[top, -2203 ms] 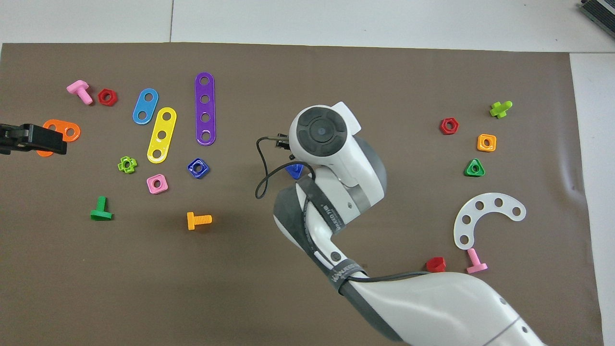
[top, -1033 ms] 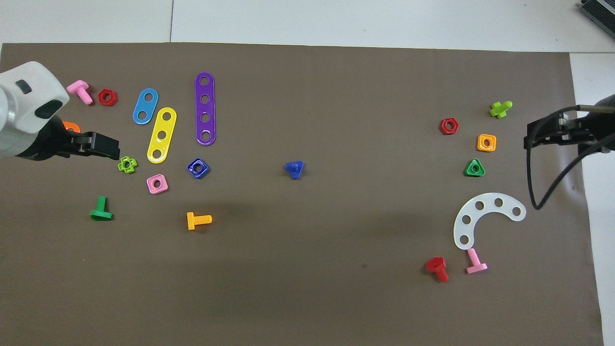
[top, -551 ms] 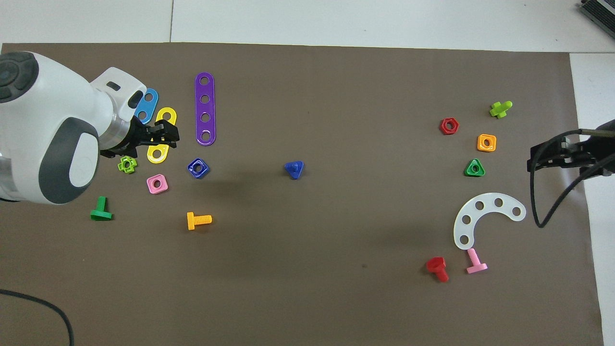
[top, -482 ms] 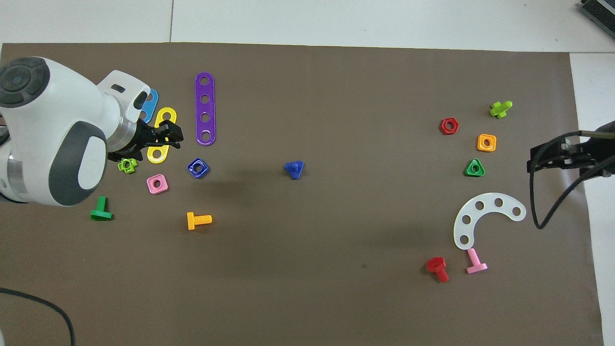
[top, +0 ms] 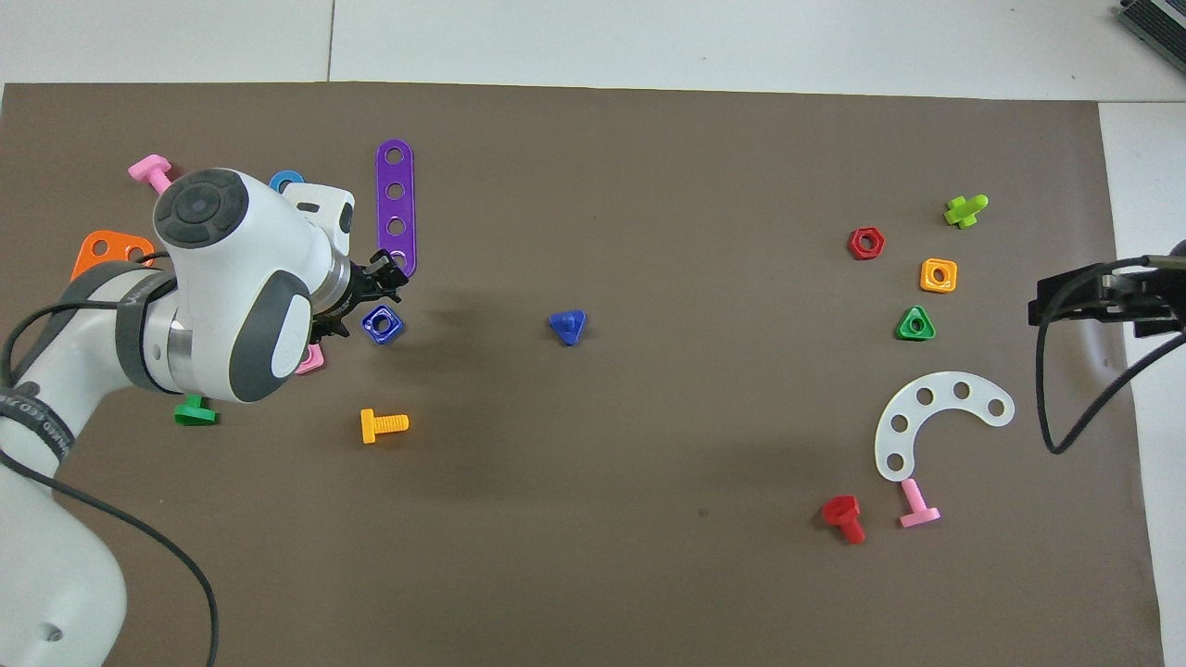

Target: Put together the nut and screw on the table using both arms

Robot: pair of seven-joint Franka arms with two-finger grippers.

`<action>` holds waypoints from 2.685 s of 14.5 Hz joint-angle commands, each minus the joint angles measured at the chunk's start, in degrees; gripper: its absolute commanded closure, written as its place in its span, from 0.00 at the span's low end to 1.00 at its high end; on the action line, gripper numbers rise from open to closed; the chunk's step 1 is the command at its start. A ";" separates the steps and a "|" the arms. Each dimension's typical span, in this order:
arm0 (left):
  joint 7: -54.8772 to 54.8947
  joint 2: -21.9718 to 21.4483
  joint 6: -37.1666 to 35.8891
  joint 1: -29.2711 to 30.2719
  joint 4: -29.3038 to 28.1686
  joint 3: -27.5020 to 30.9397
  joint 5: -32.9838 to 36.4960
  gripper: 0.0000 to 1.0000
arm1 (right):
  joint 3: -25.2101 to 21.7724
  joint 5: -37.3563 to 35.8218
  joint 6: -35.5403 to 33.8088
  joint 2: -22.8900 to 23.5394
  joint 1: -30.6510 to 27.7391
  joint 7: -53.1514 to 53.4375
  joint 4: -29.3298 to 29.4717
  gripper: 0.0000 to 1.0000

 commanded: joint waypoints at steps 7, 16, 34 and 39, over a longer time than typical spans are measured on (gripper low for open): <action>-2.43 0.50 5.39 -1.57 -5.02 0.92 -0.12 0.28 | 0.84 0.64 0.14 -0.64 0.18 -1.49 -0.76 0.00; -2.25 0.41 6.97 -1.92 -7.04 0.92 0.76 0.32 | 0.84 0.73 0.06 -0.64 0.09 -1.40 -0.76 0.00; 1.69 4.27 6.36 -3.93 3.39 0.74 4.19 0.71 | 0.76 0.64 0.06 -0.64 0.09 -1.40 -0.76 0.00; 7.24 9.44 1.28 -10.61 15.60 0.39 4.28 0.78 | 0.84 0.73 0.06 -0.64 0.09 -1.40 -0.76 0.00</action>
